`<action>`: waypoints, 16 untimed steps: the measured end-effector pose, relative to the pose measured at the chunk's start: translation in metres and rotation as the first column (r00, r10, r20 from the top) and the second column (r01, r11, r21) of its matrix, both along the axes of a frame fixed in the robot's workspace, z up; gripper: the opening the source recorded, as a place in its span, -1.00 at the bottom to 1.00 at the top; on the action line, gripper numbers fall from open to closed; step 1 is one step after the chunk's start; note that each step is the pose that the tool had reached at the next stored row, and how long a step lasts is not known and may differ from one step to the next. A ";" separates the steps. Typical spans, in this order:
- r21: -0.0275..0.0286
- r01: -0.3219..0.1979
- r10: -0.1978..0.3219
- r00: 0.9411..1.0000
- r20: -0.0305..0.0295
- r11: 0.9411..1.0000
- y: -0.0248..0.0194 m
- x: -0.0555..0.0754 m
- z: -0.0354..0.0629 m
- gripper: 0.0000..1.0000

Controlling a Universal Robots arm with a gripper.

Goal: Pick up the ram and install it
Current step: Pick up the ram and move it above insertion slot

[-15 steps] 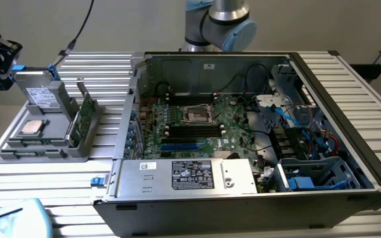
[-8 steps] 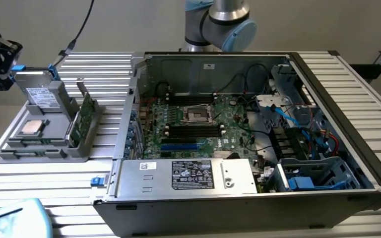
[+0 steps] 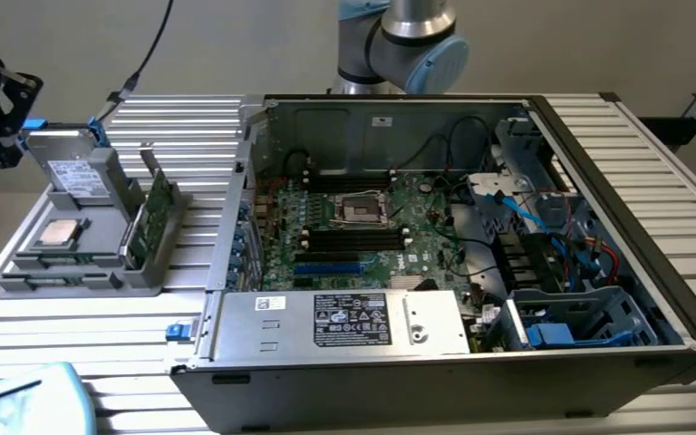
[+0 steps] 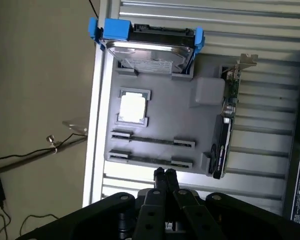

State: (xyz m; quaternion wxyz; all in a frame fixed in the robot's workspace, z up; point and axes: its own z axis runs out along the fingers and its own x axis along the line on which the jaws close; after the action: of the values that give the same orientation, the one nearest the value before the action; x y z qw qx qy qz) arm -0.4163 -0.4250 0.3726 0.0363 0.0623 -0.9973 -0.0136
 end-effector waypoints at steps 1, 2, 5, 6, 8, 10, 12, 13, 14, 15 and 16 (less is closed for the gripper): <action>0.000 -0.019 0.019 1.000 0.000 1.000 0.0000 0.000 -0.0003 -0.79; 0.000 -0.037 0.037 0.999 0.000 0.999 0.0000 0.000 -0.0007 -0.79; 0.000 -0.091 0.091 0.996 0.000 0.996 0.0000 0.000 -0.0017 -0.79; 0.000 -0.109 0.109 0.994 0.000 0.994 0.0000 0.000 -0.0020 -0.79; 0.000 -0.144 0.144 0.990 0.000 0.990 0.0000 0.000 -0.0028 -0.79; 0.000 -0.181 0.181 0.983 0.000 0.983 0.0000 0.000 -0.0035 -0.79; 0.000 -0.217 0.217 0.976 0.000 0.976 0.0000 0.000 -0.0043 -0.79; 0.000 -0.234 0.234 0.972 0.000 0.972 0.0000 0.000 -0.0047 -0.79; 0.000 -0.252 0.252 0.968 0.000 0.968 0.0000 0.000 -0.0050 -0.79; 0.000 -0.270 0.270 0.963 0.000 0.963 0.0000 0.000 -0.0054 -0.79; 0.001 -0.287 0.287 0.958 0.000 0.958 0.0000 0.000 -0.0058 -0.79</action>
State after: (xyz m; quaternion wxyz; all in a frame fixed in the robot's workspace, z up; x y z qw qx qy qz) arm -0.4163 -0.4250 0.3668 0.0379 0.2066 -0.9777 -0.0084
